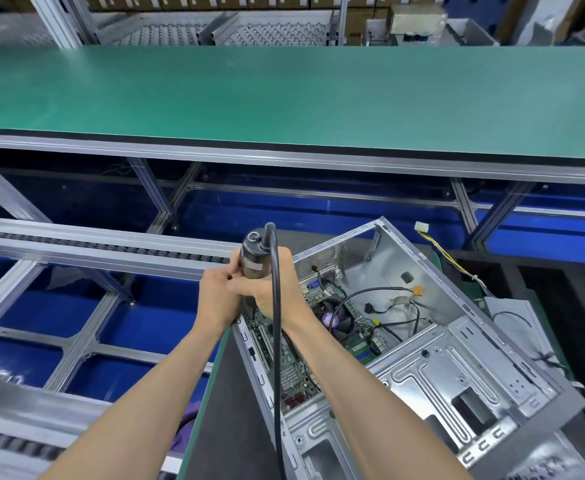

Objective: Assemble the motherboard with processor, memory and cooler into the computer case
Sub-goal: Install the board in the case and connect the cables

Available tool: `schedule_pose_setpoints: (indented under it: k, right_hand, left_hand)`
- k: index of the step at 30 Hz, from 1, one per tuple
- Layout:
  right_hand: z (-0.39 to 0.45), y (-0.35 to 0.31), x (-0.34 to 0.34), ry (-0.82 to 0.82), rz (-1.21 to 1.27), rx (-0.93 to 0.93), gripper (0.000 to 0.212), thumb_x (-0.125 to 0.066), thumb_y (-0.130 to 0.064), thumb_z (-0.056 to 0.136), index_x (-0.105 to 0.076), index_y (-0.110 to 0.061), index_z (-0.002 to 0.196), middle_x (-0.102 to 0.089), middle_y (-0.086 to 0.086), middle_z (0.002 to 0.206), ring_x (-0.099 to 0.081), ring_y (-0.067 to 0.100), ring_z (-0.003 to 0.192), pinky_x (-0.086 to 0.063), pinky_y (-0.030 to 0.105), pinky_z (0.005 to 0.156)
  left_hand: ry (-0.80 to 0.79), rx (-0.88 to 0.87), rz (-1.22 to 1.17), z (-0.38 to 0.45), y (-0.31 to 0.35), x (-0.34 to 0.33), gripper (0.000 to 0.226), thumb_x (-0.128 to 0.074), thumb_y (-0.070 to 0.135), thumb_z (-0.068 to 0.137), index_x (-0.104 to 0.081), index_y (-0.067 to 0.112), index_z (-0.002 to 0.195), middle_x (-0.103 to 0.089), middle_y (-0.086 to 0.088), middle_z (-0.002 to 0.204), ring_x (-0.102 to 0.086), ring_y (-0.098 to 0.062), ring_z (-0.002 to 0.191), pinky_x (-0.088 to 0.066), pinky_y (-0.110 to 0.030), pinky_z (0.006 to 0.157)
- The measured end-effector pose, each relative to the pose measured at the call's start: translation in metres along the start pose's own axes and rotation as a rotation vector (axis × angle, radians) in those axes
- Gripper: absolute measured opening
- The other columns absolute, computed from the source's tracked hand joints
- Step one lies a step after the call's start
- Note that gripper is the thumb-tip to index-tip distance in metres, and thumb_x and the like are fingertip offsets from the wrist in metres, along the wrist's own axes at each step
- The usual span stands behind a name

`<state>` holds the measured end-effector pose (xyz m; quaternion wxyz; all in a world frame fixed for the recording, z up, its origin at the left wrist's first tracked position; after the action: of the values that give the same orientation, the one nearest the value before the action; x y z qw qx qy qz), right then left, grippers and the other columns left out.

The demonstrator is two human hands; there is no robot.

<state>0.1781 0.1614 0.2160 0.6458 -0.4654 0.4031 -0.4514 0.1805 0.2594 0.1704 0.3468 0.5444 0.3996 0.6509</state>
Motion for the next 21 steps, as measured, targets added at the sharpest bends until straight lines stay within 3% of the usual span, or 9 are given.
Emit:
schedule_pose_setpoints:
  k: [3, 7, 9, 11, 14, 18, 21]
  right_hand:
    - [-0.003, 0.004, 0.002, 0.013, -0.036, -0.020, 0.008, -0.062, 0.017, 0.071, -0.058, 0.010, 0.072, -0.055, 0.024, 0.065, -0.051, 0.021, 0.064, -0.045, 0.042, 0.059]
    - [-0.005, 0.006, -0.004, 0.016, -0.088, -0.023, 0.008, -0.066, 0.016, 0.072, -0.063, 0.012, 0.077, -0.062, 0.025, 0.071, -0.055, 0.022, 0.066, -0.049, 0.041, 0.060]
    - [-0.006, 0.003, -0.005, 0.019, -0.055, -0.009, 0.011, -0.064, 0.013, 0.069, -0.062, 0.003, 0.071, -0.059, 0.011, 0.064, -0.053, 0.016, 0.063, -0.046, 0.034, 0.058]
    - [-0.004, 0.001, -0.006, 0.009, -0.040, 0.000, 0.009, -0.062, 0.009, 0.066, -0.061, 0.000, 0.070, -0.055, 0.004, 0.064, -0.050, 0.017, 0.062, -0.044, 0.033, 0.060]
    - [0.000, 0.004, -0.007, -0.006, -0.030, -0.009, 0.005, -0.060, 0.010, 0.066, -0.059, 0.009, 0.071, -0.055, 0.006, 0.066, -0.051, 0.019, 0.064, -0.047, 0.039, 0.063]
    - [0.001, 0.011, -0.003, -0.001, -0.057, -0.023, 0.008, -0.061, 0.019, 0.071, -0.061, 0.014, 0.077, -0.056, 0.012, 0.065, -0.050, 0.017, 0.062, -0.044, 0.034, 0.060]
    - [-0.001, 0.011, 0.000, 0.022, -0.017, -0.042, 0.005, -0.061, 0.014, 0.070, -0.057, 0.014, 0.074, -0.053, 0.013, 0.063, -0.047, 0.018, 0.060, -0.040, 0.034, 0.058]
  left_hand:
    - [0.015, 0.031, 0.009, 0.002, -0.013, -0.001, 0.030, -0.056, 0.017, 0.073, -0.061, 0.042, 0.058, -0.057, 0.016, 0.048, -0.047, 0.002, 0.044, -0.042, -0.026, 0.050]
    - [0.012, 0.120, -0.192, 0.003, -0.026, -0.003, 0.016, -0.058, 0.023, 0.070, -0.064, 0.034, 0.061, -0.058, 0.014, 0.058, -0.050, -0.008, 0.062, -0.044, -0.032, 0.061]
    - [0.017, 0.102, -0.168, 0.006, -0.030, -0.002, 0.015, -0.061, 0.026, 0.066, -0.067, 0.040, 0.064, -0.062, 0.017, 0.058, -0.056, -0.003, 0.058, -0.050, -0.031, 0.058]
    - [0.035, 0.060, -0.122, 0.007, -0.028, 0.000, 0.008, -0.059, 0.030, 0.066, -0.064, 0.034, 0.061, -0.060, 0.015, 0.054, -0.052, 0.002, 0.052, -0.049, -0.032, 0.055]
    - [0.056, 0.050, -0.065, 0.007, -0.024, 0.003, 0.010, -0.057, 0.024, 0.071, -0.060, 0.026, 0.063, -0.059, 0.013, 0.053, -0.049, 0.004, 0.048, -0.047, -0.030, 0.052]
    - [0.009, 0.077, -0.125, 0.002, -0.012, 0.001, 0.026, -0.058, 0.027, 0.069, -0.067, 0.051, 0.065, -0.064, 0.025, 0.058, -0.060, 0.007, 0.052, -0.050, -0.020, 0.051]
    - [0.016, 0.047, -0.069, 0.001, -0.011, 0.002, 0.040, -0.062, 0.013, 0.079, -0.067, 0.049, 0.062, -0.062, 0.021, 0.052, -0.055, 0.007, 0.045, -0.042, -0.012, 0.044]
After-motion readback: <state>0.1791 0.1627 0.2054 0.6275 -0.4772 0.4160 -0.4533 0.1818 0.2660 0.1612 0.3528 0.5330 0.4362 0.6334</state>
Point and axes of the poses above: each hand's wrist, its own z-axis towards the middle knuckle, its own x-axis out of the back of the hand, y = z × x, the point moved 9 cm from there along z, towards the middle knuckle
